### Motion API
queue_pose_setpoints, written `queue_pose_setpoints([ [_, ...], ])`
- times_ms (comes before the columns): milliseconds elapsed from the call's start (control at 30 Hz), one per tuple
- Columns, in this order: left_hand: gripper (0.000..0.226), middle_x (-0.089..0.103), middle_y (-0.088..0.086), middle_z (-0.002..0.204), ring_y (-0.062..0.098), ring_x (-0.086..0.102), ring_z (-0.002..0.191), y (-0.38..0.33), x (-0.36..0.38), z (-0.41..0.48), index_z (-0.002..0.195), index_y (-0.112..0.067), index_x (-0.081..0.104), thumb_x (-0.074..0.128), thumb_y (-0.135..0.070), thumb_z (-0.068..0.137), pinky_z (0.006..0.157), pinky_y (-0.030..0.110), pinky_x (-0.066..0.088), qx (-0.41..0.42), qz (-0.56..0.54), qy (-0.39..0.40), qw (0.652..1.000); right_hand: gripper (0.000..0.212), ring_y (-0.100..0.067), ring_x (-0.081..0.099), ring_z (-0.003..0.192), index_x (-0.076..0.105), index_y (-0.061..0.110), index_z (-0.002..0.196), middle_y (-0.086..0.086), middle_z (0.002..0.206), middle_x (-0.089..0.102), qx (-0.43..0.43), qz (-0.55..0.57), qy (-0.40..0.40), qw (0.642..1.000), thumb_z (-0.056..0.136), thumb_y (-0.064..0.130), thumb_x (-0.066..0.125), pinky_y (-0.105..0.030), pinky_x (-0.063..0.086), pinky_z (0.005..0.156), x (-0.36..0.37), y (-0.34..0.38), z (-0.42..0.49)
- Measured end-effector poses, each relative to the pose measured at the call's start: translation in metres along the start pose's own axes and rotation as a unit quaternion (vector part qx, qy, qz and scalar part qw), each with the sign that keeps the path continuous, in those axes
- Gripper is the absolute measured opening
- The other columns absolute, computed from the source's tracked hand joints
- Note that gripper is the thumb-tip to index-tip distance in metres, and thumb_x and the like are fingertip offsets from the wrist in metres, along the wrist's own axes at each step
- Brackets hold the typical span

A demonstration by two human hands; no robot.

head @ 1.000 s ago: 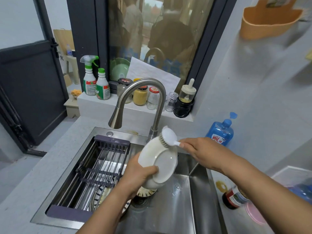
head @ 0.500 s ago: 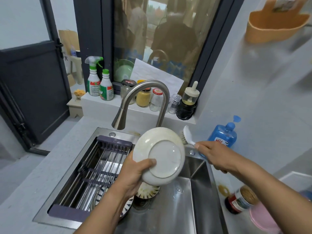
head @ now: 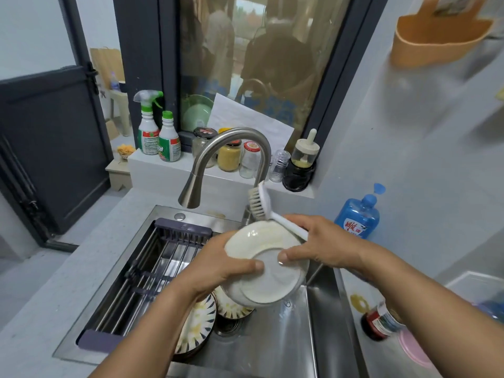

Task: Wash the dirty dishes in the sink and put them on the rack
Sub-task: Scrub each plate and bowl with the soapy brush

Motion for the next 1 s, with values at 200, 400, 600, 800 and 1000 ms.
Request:
queue_pose_setpoints([
  [200, 0.037, 0.078, -0.002, 0.094, 0.013, 0.071, 0.087, 0.007, 0.004, 0.011, 0.105, -0.015, 0.073, 0.077, 0.008, 0.076, 0.074, 0.025, 0.057, -0.004, 0.087, -0.038, 0.996, 0.057, -0.015, 0.057, 0.11, 0.042, 0.059, 0.142, 0.011, 0.114, 0.057, -0.031, -0.242, -0.04, 0.969, 0.09, 0.059, 0.065, -0.036, 0.047, 0.095, -0.003, 0.02, 0.009],
  [400, 0.036, 0.079, -0.003, 0.092, 0.019, 0.071, 0.091, 0.025, -0.011, 0.01, 0.099, -0.019, 0.073, 0.08, 0.003, 0.071, 0.079, 0.032, 0.059, -0.021, 0.025, -0.112, 0.993, 0.046, -0.025, 0.061, 0.117, 0.037, 0.06, 0.144, 0.006, 0.128, 0.067, -0.042, -0.393, -0.027, 0.918, 0.101, 0.068, 0.023, -0.041, 0.051, 0.088, 0.008, 0.029, -0.005],
  [600, 0.059, 0.076, 0.015, 0.11, 0.035, 0.071, 0.106, 0.034, -0.02, 0.001, 0.12, -0.009, 0.065, 0.078, -0.003, 0.062, 0.087, 0.048, 0.061, -0.02, -0.211, -0.16, 0.964, 0.04, -0.017, 0.062, 0.109, 0.054, 0.052, 0.138, 0.008, 0.123, 0.069, 0.05, -0.234, -0.057, 0.969, 0.103, 0.058, 0.036, -0.038, 0.051, 0.095, -0.016, -0.014, -0.002],
  [800, 0.058, 0.069, 0.025, 0.123, 0.043, 0.064, 0.117, 0.055, -0.008, 0.003, 0.135, -0.004, 0.056, 0.068, -0.004, 0.078, 0.086, 0.064, 0.056, -0.088, -0.459, -0.159, 0.87, 0.037, -0.016, 0.06, 0.12, 0.06, 0.047, 0.134, 0.009, 0.129, 0.067, 0.06, -0.19, -0.041, 0.979, 0.104, 0.055, 0.041, -0.029, 0.046, 0.101, 0.007, -0.043, -0.007],
  [1000, 0.063, 0.068, 0.026, 0.125, 0.041, 0.062, 0.119, 0.069, 0.002, 0.01, 0.139, -0.004, 0.05, 0.071, -0.015, 0.08, 0.093, 0.063, 0.053, -0.128, -0.53, -0.213, 0.811, 0.037, -0.021, 0.064, 0.112, 0.028, 0.072, 0.138, 0.008, 0.123, 0.07, 0.016, -0.274, -0.002, 0.961, 0.102, 0.067, 0.028, -0.041, 0.053, 0.092, 0.052, -0.031, -0.023],
])
Point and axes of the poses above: each hand's wrist, its own z-axis towards the middle knuckle, its own x-axis out of the palm, y = z × x, the point moved 5 cm from there along z, towards the middle knuckle
